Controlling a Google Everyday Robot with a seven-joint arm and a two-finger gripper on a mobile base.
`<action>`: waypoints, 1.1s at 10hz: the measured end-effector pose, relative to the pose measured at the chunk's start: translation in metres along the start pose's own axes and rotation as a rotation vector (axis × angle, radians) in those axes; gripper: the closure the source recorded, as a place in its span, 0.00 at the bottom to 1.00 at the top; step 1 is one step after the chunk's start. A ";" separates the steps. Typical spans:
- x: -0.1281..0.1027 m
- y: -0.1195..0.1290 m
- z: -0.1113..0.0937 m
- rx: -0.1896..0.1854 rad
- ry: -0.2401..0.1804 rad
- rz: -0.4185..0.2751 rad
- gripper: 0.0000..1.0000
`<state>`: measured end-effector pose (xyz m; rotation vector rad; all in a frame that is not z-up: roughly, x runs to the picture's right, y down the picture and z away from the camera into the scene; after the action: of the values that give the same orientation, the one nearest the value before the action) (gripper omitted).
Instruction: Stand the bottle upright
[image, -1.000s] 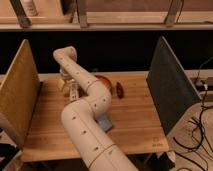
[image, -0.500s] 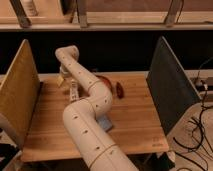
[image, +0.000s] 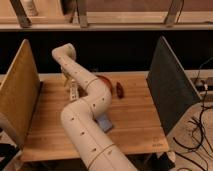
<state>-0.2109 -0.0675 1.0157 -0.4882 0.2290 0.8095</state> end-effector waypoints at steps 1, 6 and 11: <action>0.004 -0.004 0.003 0.015 0.015 0.018 0.20; 0.023 0.014 0.036 -0.041 0.068 0.122 0.20; 0.005 0.031 0.038 -0.079 0.014 0.121 0.20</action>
<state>-0.2306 -0.0271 1.0368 -0.5587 0.2417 0.9364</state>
